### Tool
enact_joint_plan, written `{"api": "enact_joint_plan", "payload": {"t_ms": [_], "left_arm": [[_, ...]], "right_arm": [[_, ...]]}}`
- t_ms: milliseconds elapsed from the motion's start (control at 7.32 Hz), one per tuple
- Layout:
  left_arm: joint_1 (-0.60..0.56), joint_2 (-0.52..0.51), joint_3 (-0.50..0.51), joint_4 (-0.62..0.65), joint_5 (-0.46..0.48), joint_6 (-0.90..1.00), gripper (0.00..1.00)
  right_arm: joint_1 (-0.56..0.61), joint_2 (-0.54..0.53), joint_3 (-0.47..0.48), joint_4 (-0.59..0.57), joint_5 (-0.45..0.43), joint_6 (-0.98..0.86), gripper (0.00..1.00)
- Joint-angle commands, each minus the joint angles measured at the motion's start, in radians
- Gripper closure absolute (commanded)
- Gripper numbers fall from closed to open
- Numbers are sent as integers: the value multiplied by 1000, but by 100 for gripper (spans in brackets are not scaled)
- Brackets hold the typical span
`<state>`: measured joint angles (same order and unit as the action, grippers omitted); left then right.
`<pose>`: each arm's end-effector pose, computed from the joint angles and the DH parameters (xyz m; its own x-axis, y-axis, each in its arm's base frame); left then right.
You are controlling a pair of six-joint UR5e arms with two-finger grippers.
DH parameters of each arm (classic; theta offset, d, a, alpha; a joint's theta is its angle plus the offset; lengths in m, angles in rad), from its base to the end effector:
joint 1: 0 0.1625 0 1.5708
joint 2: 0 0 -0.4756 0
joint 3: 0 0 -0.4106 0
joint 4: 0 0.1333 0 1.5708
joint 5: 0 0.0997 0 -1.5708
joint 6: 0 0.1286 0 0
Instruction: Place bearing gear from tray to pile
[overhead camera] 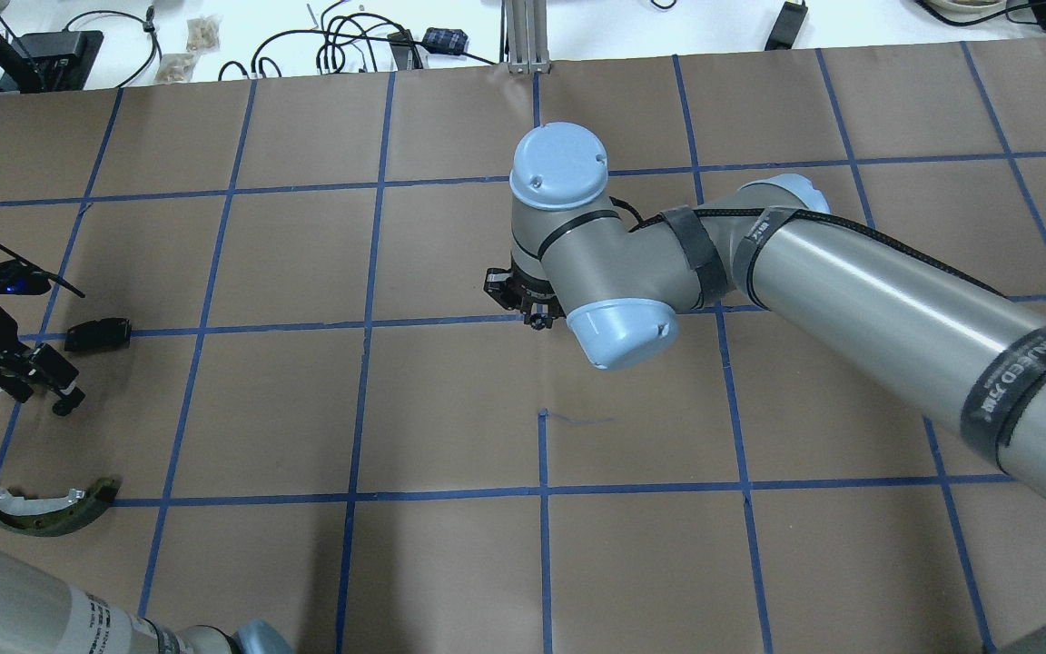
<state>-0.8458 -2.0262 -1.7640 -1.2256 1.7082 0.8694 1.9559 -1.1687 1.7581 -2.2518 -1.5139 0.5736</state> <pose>0.3070 -0.5209 0.1902 -0.9794 0.1416 0.1439 0.1788 0.9394 0.2927 0.3702 -0.5389 0.2532 -0.9785 0.1817 -0.0972 0.1868 0.9813 -0.0461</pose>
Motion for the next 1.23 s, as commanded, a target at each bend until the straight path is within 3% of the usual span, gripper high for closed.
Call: {"api": "enact_joint_plan", "payload": {"t_ms": [0,273,546,820,1093], "left_arm": [[-66,20,33,-38,-60,-85,0],[-294,76,67,-42,-102,-263,0],[-506,107,74,-38,-105,-479,0],[-680,118,74,-23,-142,-712,0],[-850,83,58,116,-177,-942,0]], "right_arm": [[-23,-8,-6,3,7,-29,0],[-81,-111,-6,129,-2,-93,0],[-243,-309,-14,409,-34,-242,0],[-379,-470,-51,602,-49,-371,0],[-362,-506,-88,649,-75,-345,0]]}}
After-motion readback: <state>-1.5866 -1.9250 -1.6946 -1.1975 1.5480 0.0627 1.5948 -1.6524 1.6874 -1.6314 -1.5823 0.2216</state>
